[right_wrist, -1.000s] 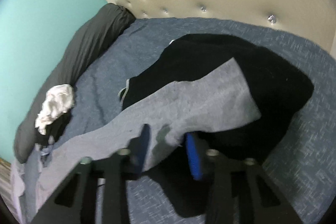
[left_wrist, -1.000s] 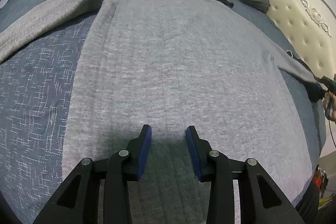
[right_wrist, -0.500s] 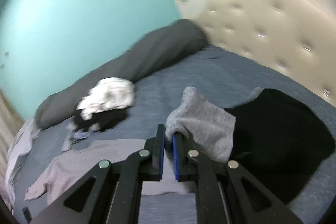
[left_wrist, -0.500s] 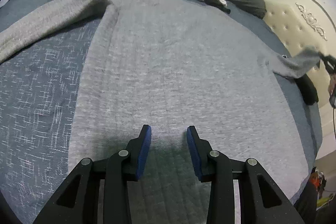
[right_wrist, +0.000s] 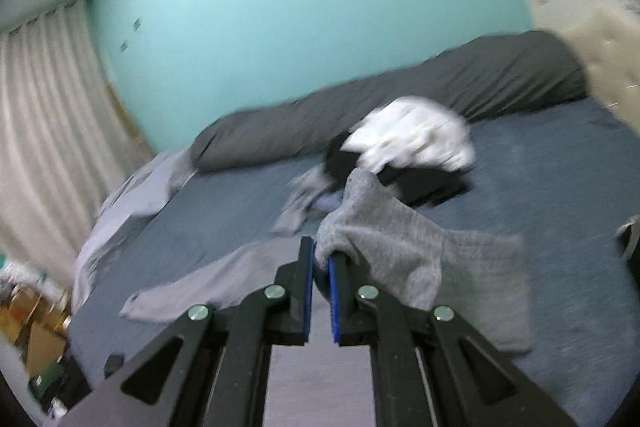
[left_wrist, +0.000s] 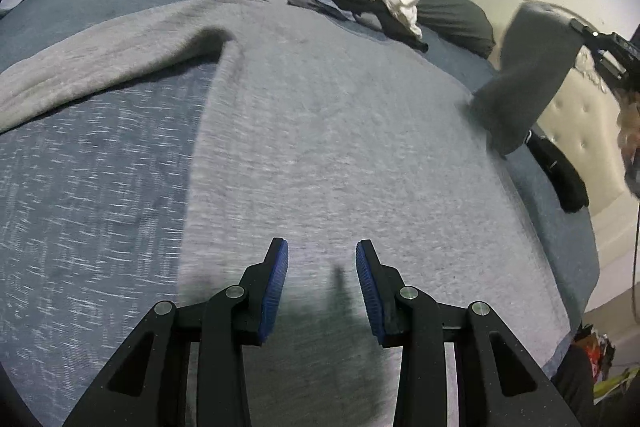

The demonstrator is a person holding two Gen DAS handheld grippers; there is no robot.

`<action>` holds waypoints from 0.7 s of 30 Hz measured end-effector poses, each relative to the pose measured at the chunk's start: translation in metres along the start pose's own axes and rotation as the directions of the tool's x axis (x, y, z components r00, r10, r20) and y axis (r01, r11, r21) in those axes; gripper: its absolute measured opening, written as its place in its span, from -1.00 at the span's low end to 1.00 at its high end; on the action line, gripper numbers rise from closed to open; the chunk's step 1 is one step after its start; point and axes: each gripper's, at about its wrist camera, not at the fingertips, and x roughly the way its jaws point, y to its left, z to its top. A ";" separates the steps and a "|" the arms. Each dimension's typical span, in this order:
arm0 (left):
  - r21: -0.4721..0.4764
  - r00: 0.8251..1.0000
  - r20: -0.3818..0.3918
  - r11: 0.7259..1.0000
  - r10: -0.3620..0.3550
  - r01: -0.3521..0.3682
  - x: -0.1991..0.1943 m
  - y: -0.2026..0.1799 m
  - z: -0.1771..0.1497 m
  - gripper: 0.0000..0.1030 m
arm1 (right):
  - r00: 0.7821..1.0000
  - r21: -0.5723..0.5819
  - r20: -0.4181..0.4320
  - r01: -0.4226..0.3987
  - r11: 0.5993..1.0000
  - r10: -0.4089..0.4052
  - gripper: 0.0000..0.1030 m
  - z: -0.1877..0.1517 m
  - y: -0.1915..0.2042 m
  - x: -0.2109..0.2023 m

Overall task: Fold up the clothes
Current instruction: 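Carry the sleeve across the sweatshirt body and open the right tool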

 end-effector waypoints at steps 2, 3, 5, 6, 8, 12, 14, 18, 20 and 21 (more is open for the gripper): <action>-0.021 1.000 0.014 1.000 -0.004 0.005 -0.011 0.011 -0.001 -0.25 | 0.997 -0.028 -0.061 -0.042 0.999 0.040 -0.88 -0.020 0.025 0.024; -0.031 1.000 0.017 1.000 -0.007 0.007 -0.012 0.012 0.000 -0.25 | 0.994 -0.034 -0.095 -0.060 0.998 0.056 -0.88 -0.033 0.035 0.036; -0.048 1.000 0.018 0.999 -0.016 0.017 -0.007 0.013 0.005 -0.25 | 0.983 -0.046 -0.162 -0.096 0.994 0.088 -0.88 -0.059 0.057 0.060; -0.058 1.000 0.017 0.998 -0.021 0.022 -0.007 0.015 0.005 -0.25 | 0.977 -0.046 -0.190 -0.108 0.993 0.097 -0.88 -0.072 0.065 0.070; -0.071 0.999 0.017 0.997 -0.027 0.028 -0.008 0.020 0.005 -0.25 | 0.966 -0.046 -0.236 -0.116 0.992 0.102 -0.88 -0.095 0.075 0.085; -0.073 0.999 0.021 0.997 -0.031 0.032 -0.012 0.022 0.004 -0.25 | 0.944 -0.093 -0.319 -0.123 0.988 0.087 -0.88 -0.138 0.092 0.109; -0.070 0.999 0.022 0.997 -0.029 0.031 -0.010 0.020 0.006 -0.24 | 0.936 -0.100 -0.343 -0.121 0.988 0.079 -0.88 -0.150 0.094 0.116; -0.069 0.999 0.019 0.997 -0.031 0.032 -0.010 0.020 0.005 -0.24 | 0.929 -0.073 -0.363 -0.113 0.991 0.079 -0.82 -0.169 0.089 0.119; -0.065 0.999 0.015 0.997 -0.031 0.032 -0.008 0.018 0.006 -0.24 | 0.927 -0.075 -0.365 -0.122 0.990 0.086 -0.82 -0.174 0.090 0.118; -0.064 0.999 0.014 0.997 -0.031 0.032 -0.008 0.018 0.005 -0.24 | 0.927 -0.085 -0.366 -0.124 0.989 0.085 -0.82 -0.177 0.091 0.118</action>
